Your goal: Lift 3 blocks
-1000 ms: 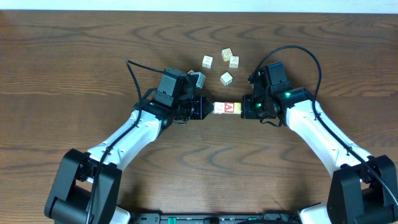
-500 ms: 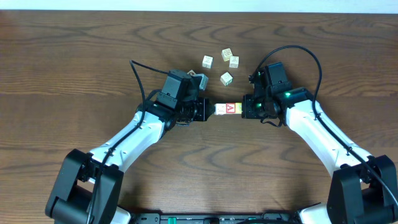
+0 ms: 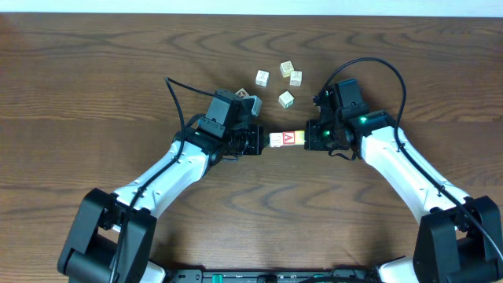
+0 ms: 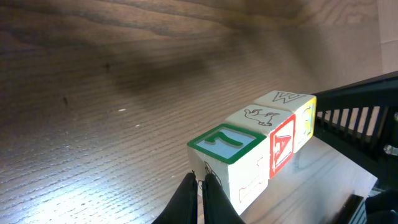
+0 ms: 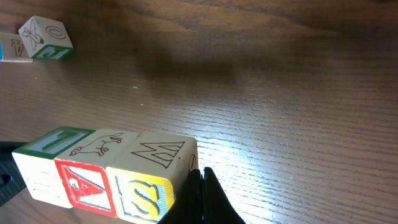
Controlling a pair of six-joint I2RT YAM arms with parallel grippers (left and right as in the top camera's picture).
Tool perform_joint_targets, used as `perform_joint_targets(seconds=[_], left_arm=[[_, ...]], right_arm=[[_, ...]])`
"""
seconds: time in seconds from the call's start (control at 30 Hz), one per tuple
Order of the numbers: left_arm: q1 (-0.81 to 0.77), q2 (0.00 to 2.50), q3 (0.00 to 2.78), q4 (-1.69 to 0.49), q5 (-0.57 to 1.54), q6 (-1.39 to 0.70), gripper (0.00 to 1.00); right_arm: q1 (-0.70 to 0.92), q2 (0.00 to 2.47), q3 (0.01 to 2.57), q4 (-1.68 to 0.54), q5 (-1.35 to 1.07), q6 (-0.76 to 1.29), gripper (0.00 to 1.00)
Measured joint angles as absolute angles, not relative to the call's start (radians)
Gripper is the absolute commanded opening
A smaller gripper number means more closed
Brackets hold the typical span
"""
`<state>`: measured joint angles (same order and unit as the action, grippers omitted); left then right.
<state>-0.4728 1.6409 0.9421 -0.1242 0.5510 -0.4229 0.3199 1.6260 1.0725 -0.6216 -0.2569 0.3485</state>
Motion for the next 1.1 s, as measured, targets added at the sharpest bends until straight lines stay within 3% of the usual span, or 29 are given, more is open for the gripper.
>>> perform_joint_targets(seconds=[1.1], left_arm=[[-0.5, 1.663, 0.942, -0.122, 0.486, -0.435, 0.07]], right_arm=[[0.322, 1.626, 1.073, -0.625, -0.251, 0.348, 0.01]])
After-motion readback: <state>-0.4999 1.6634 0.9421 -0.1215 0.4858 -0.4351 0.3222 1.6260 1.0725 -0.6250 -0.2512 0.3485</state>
